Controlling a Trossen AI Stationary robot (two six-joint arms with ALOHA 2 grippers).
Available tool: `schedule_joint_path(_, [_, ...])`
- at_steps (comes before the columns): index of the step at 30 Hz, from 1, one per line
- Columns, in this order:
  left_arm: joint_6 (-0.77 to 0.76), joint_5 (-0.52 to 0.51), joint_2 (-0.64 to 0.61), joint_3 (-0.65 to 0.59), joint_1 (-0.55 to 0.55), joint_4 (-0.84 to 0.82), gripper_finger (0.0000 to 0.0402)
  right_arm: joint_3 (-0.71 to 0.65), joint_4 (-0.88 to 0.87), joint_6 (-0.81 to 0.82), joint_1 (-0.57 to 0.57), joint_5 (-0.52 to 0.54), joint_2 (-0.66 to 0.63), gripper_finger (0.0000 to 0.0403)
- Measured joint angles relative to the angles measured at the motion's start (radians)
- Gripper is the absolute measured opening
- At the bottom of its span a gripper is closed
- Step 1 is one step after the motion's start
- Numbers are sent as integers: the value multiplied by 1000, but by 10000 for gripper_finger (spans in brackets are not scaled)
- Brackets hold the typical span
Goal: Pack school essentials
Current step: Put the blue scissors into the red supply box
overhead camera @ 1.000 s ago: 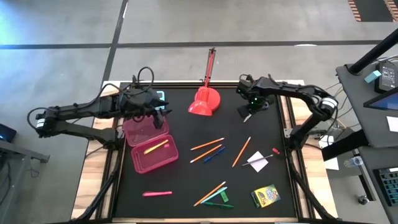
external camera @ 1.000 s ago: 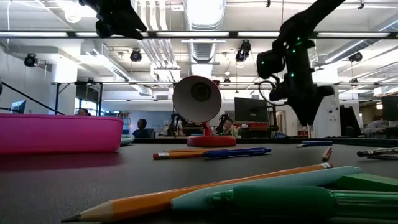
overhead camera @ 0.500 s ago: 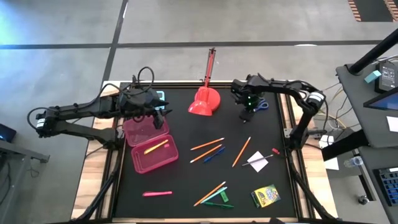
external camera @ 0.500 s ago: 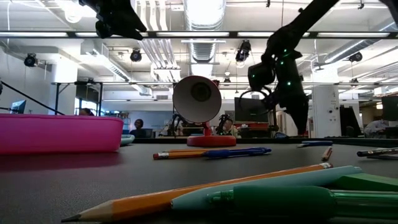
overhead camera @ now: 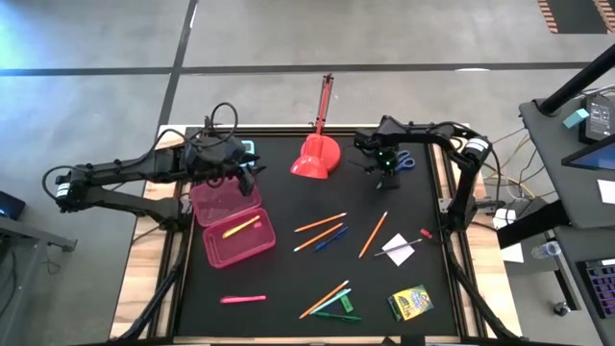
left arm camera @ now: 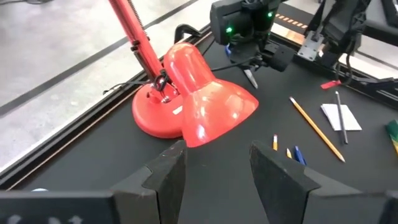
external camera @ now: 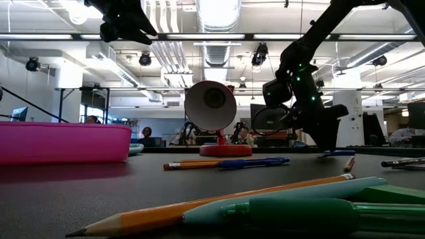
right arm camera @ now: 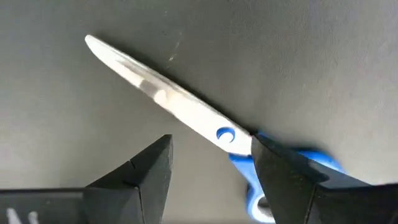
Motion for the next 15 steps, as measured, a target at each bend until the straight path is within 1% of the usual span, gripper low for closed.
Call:
schedule_joint_path(3, [-1, -20, 0, 0, 0, 0, 160, -11, 38, -61, -19, -1, 0, 210])
schedule_joint_path(11, [-1, -21, 0, -5, 0, 1, 160, -54, 124, -201, -66, 1, 11, 210])
schedule_joint_path(15, [-1, -21, 0, -14, 0, 1, 160, -86, 161, -295, -67, 26, 13, 207])
